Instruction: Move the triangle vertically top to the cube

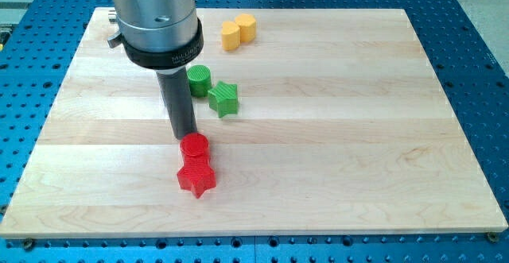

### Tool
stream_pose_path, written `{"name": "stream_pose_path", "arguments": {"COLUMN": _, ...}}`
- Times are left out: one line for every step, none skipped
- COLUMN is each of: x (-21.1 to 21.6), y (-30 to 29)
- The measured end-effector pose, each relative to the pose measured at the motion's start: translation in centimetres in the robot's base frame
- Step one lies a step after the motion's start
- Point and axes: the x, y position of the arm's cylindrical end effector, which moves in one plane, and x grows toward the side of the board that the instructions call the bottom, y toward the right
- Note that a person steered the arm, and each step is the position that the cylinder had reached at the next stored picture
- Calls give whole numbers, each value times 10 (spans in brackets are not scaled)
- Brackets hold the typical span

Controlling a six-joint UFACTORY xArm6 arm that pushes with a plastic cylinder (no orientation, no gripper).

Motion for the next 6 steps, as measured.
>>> {"name": "stream_pose_path", "arguments": {"x": -34, "y": -2}}
{"name": "stream_pose_path", "arguments": {"x": -105, "y": -29}}
{"name": "stream_pose_path", "arguments": {"x": -162, "y": -57}}
{"name": "stream_pose_path", "arguments": {"x": -167, "y": -45}}
{"name": "stream_pose_path", "arguments": {"x": -210, "y": -39}}
{"name": "stream_pose_path", "arguments": {"x": -211, "y": -45}}
